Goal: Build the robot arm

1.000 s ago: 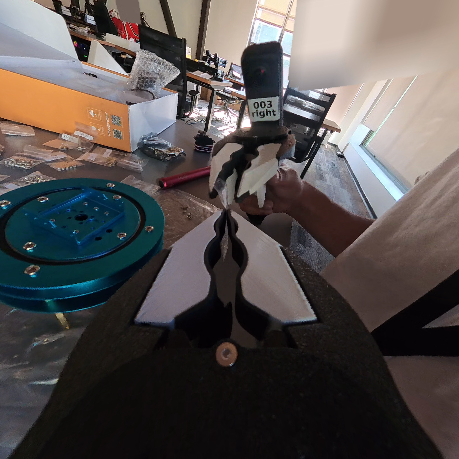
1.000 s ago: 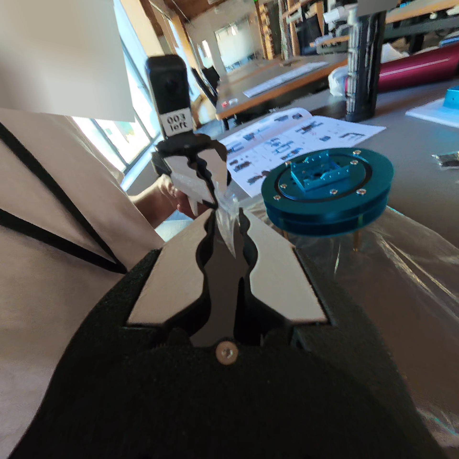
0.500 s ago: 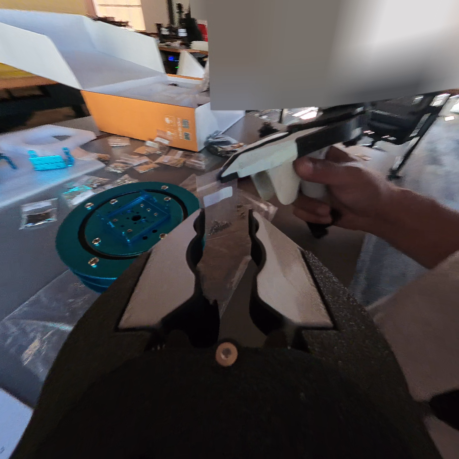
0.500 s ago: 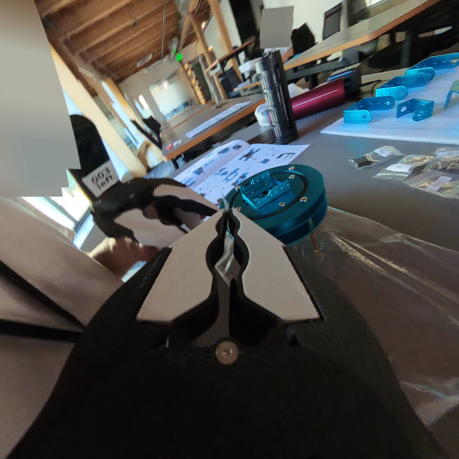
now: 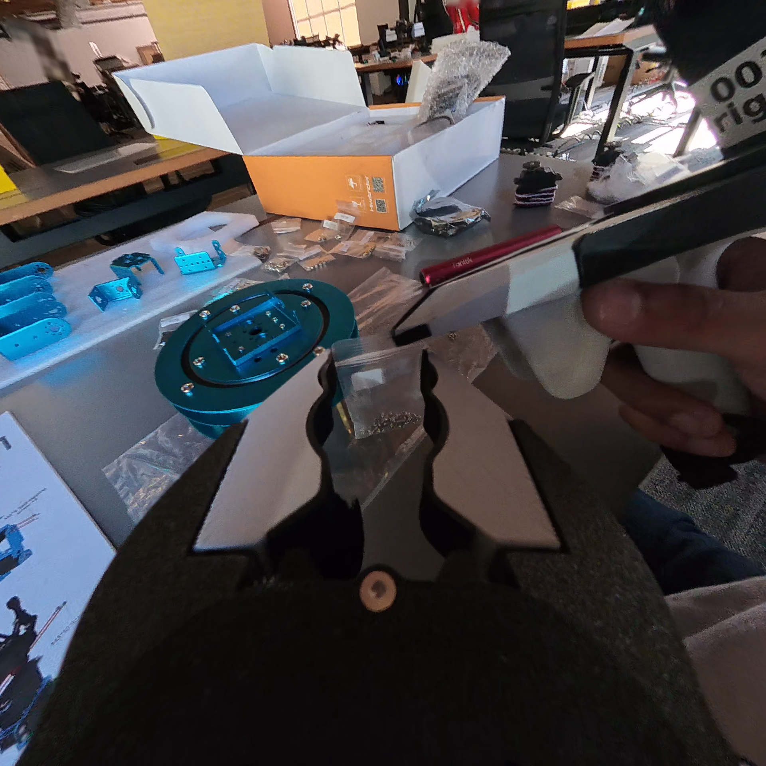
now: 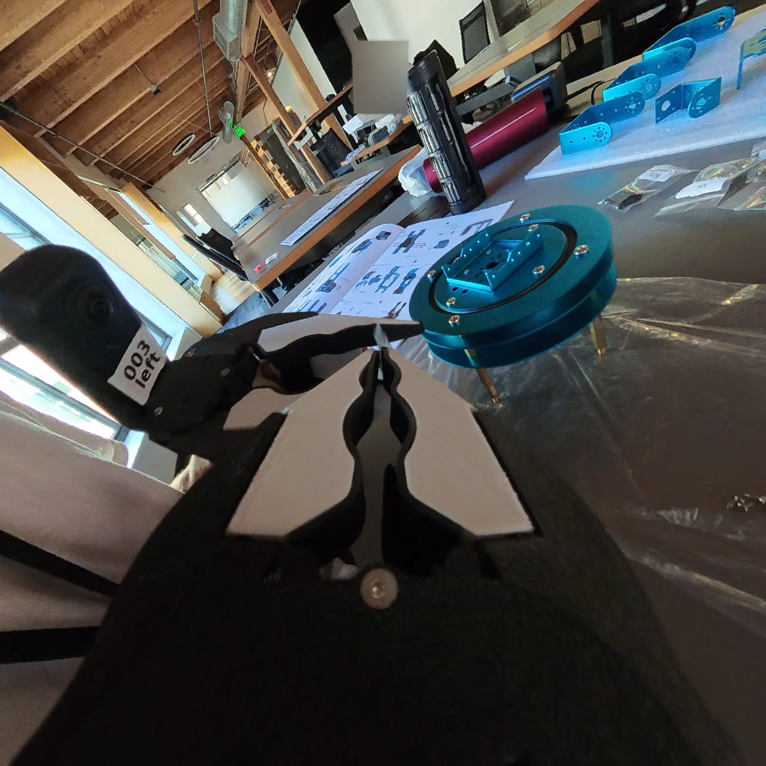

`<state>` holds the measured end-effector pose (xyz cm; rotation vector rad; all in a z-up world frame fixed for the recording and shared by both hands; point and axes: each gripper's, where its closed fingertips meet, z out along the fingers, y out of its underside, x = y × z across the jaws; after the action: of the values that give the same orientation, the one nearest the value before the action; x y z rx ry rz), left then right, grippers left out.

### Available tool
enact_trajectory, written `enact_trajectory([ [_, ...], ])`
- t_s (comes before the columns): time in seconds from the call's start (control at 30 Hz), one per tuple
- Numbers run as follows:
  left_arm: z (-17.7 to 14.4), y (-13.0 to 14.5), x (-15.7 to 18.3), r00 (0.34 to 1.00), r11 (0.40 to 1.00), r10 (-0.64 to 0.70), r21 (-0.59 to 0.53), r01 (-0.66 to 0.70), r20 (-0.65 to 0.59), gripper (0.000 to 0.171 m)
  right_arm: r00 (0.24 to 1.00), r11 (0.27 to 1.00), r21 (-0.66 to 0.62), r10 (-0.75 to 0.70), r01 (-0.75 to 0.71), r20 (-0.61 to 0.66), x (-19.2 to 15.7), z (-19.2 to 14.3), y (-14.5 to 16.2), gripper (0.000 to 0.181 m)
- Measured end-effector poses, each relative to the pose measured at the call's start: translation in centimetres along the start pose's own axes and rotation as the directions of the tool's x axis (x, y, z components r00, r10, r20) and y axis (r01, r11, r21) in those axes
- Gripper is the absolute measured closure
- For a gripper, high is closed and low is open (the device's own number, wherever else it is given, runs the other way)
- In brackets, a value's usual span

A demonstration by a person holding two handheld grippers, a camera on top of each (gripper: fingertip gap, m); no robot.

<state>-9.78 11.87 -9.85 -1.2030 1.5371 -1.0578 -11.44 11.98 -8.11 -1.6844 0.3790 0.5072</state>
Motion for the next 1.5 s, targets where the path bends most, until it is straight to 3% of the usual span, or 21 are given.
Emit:
enact_trajectory([
  [0.27, 0.5, 1.2, 2.2, 0.991, 0.994, 0.084, -0.063, -0.091, -0.104, 0.140, 1.000, 0.998, -0.068, 0.012, -0.012, -0.001, 1.0, -1.8, 1.4, 0.171],
  [0.37, 0.8, 1.2, 2.7, 0.987, 0.992, 0.097, -0.073, -0.107, -0.127, 0.141, 0.999, 0.996, -0.074, -0.041, 0.042, 0.014, 1.6, -3.1, 0.4, 0.167],
  [0.5, 0.8, 1.2, 2.9, 0.982, 0.990, 0.098, -0.087, -0.113, -0.160, 0.140, 0.967, 0.951, -0.198, -0.252, 0.239, -0.040, 5.0, -5.5, -0.1, 0.162],
  [0.57, 0.7, 1.1, 3.0, 0.977, 0.989, 0.099, -0.087, -0.117, -0.189, 0.140, 0.892, 0.862, -0.342, -0.436, 0.374, -0.124, 8.9, -6.9, 0.8, 0.159],
  [0.63, 0.5, 1.1, 3.0, 0.970, 0.990, 0.094, -0.084, -0.116, -0.224, 0.140, 0.831, 0.792, -0.449, -0.530, 0.413, -0.171, 12.0, -7.8, 1.5, 0.161],
  [0.87, 0.2, 0.9, 2.4, 0.952, 0.995, 0.009, -0.093, -0.040, -0.307, 0.141, 0.856, 0.790, -0.487, -0.496, 0.374, -0.148, 14.4, -7.6, 0.9, 0.167],
  [1.03, 0.6, 0.5, 1.8, 0.947, 0.996, -0.017, -0.092, -0.014, -0.320, 0.142, 0.811, 0.681, -0.605, -0.577, 0.412, -0.097, 15.9, -7.0, 2.5, 0.170],
  [1.27, 1.2, 0.6, 2.0, 0.942, 0.995, -0.014, -0.100, -0.021, -0.336, 0.141, 0.849, 0.664, -0.635, -0.528, 0.395, -0.024, 16.3, -6.7, 3.0, 0.181],
  [1.5, 1.9, 0.7, 1.8, 0.942, 0.994, -0.023, -0.109, -0.015, -0.334, 0.141, 0.844, 0.665, -0.629, -0.536, 0.403, -0.026, 16.4, -7.2, 2.8, 0.181],
])
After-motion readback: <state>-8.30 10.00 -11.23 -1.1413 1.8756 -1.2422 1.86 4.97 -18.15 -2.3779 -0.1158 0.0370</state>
